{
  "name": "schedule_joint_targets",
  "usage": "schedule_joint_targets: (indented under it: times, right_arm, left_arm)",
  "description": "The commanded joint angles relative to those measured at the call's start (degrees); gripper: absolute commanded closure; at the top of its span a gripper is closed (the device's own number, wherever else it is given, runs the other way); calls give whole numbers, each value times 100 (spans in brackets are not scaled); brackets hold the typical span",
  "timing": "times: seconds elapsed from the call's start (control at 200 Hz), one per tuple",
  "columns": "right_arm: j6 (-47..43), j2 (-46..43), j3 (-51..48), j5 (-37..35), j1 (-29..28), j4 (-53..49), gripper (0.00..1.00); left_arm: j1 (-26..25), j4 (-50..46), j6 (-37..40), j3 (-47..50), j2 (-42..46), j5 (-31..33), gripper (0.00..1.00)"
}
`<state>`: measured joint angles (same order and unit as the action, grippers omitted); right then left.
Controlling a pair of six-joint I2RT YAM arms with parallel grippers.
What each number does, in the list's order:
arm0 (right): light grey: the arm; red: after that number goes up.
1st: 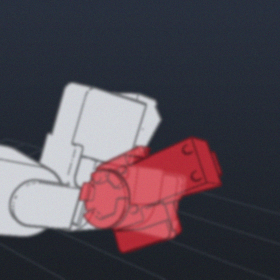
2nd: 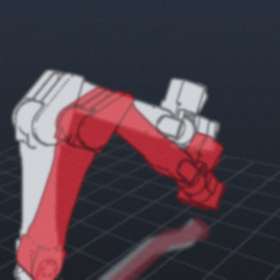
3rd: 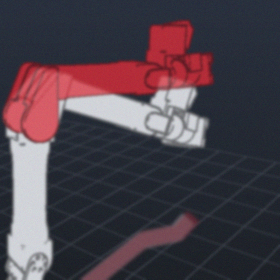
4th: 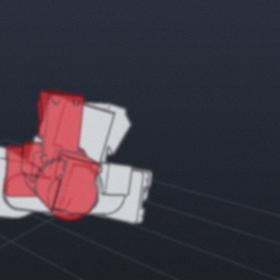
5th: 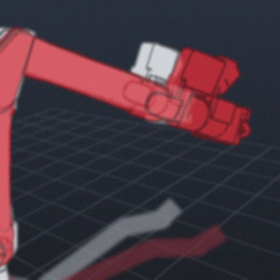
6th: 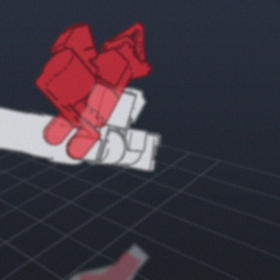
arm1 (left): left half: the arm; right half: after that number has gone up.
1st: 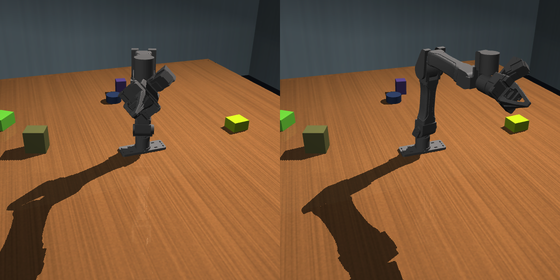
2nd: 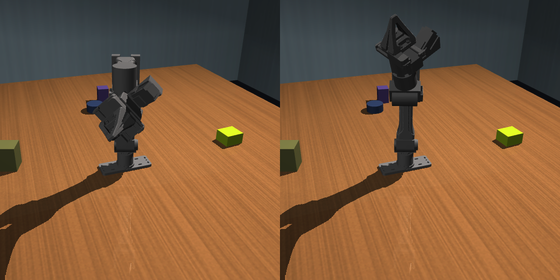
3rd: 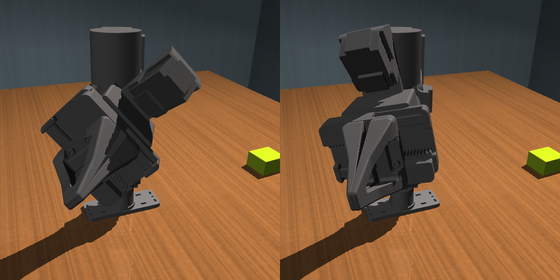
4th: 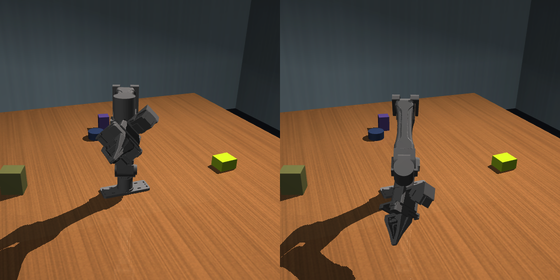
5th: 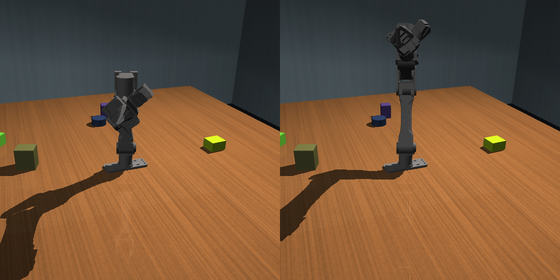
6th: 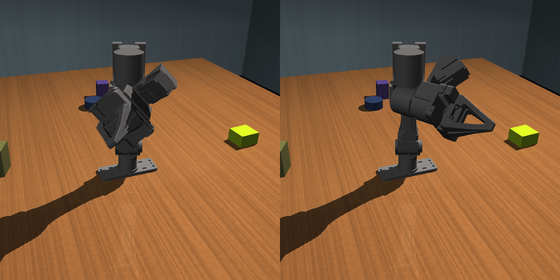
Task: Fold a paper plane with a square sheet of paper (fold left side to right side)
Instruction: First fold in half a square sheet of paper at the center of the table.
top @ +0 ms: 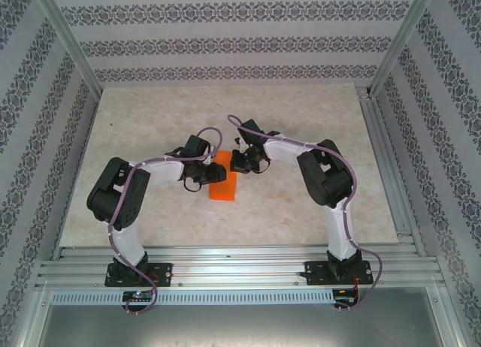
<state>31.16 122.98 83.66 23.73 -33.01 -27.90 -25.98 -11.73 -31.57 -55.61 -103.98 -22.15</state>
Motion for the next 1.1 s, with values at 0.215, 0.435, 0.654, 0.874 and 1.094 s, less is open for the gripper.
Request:
schedule_joint_targets:
  times: [0.215,0.435,0.654,0.874,1.094]
  right_arm:
    - [-140,245,-104,-328,-14,-180,94]
    - [18,-295,-18,8,104,193,93]
    - [201,-225,309,264,21,373,94]
    - [317,111,662,325,-108,448,94]
    - [334,437,753,321,-139,378,94]
  left_arm:
    - [30,-271,173,454,-33,320,60]
    - [26,-168,138,486,-104,276,60]
    - [25,-136,126,521,-98,269,61]
    - [28,-138,141,524,-101,272,61]
    - [25,-129,143,524,-92,256,62]
